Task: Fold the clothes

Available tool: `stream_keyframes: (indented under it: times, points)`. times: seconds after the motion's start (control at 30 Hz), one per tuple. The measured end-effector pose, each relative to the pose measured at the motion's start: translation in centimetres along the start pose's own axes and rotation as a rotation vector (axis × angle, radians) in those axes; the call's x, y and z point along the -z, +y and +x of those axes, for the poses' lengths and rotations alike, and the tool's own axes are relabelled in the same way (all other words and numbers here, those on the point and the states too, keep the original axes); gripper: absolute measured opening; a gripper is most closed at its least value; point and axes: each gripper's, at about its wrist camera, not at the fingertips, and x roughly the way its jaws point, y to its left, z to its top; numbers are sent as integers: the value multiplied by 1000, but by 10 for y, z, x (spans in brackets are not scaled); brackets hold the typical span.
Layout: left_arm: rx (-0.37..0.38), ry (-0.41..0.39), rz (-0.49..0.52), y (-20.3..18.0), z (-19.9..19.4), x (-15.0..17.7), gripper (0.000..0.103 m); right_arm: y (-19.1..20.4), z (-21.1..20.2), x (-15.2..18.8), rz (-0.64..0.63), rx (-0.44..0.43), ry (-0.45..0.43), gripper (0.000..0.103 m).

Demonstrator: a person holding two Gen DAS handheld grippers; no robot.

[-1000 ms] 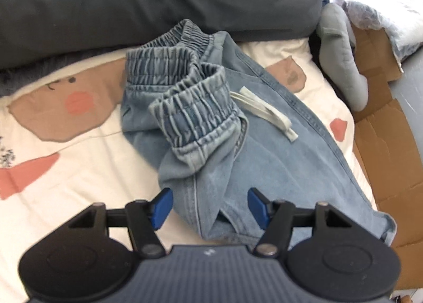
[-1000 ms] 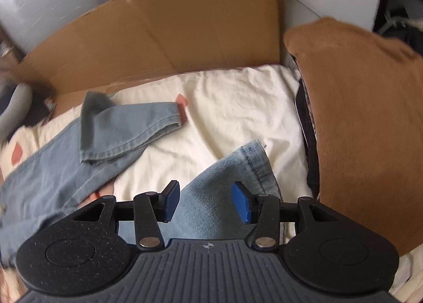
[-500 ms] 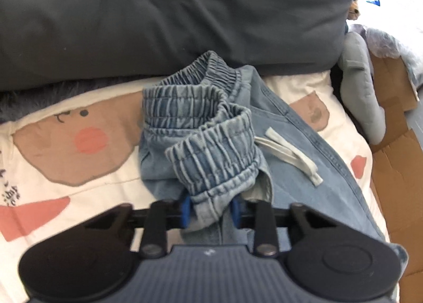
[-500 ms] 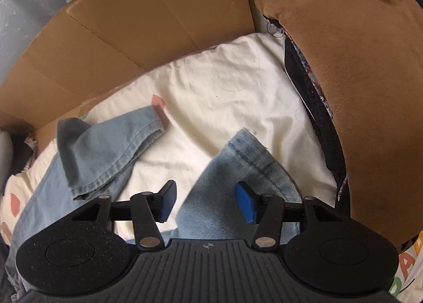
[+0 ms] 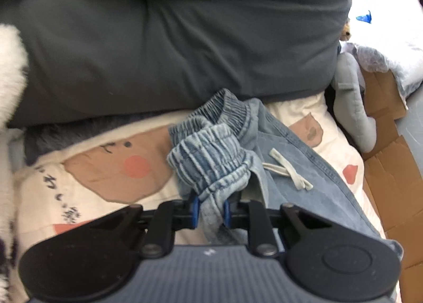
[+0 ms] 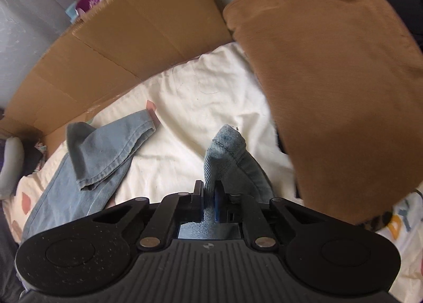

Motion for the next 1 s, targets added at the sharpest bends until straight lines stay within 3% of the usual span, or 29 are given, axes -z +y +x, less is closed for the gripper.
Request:
stream_keyframes:
  times: [0.2,0.53,1.0]
  points:
    - [-23,-9,0,13,-26,-12,16,-27,-37,17,-8,-35,-16,4]
    - [-34,10,-20,35,-59,-2,16,-77,-84,55,11,-24,-15,2]
    - [-118,23,-66,69,-90,19,13,-134,-103,115,64,-12,51,1]
